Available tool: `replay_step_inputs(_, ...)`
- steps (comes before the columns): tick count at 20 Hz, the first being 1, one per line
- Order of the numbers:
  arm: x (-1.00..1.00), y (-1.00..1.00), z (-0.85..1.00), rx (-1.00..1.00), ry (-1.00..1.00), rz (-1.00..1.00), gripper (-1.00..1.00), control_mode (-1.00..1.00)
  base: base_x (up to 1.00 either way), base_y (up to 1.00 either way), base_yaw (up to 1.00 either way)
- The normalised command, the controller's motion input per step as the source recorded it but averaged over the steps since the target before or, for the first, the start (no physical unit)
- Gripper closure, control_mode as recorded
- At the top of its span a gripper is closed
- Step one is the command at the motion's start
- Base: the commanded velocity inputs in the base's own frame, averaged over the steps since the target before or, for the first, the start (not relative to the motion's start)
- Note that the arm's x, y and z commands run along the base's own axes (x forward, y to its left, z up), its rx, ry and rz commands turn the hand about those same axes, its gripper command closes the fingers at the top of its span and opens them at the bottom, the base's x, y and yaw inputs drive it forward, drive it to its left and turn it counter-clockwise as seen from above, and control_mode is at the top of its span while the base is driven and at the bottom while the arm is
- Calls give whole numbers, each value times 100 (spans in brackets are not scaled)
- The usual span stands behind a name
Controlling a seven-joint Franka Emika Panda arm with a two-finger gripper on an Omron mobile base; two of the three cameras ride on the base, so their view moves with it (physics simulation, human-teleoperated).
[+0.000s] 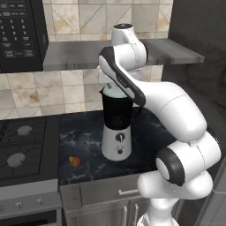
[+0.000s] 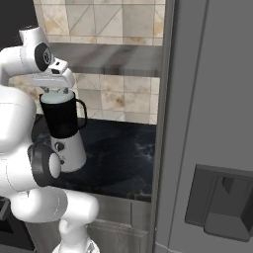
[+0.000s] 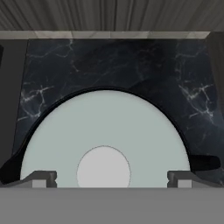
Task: Open the blender lid, put the pear in the blender, close the lid, and start the blender.
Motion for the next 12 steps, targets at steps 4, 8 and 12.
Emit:
replay_step_inputs(4,0,0,-28,0,0,0,100,-100,0,0,0)
replay_step_inputs(8,0,2,-27,-1,0,0,100,-100,0,0,0)
replay_step_inputs(12,0,9,-13,0,0,0,100,-100,0,0,0)
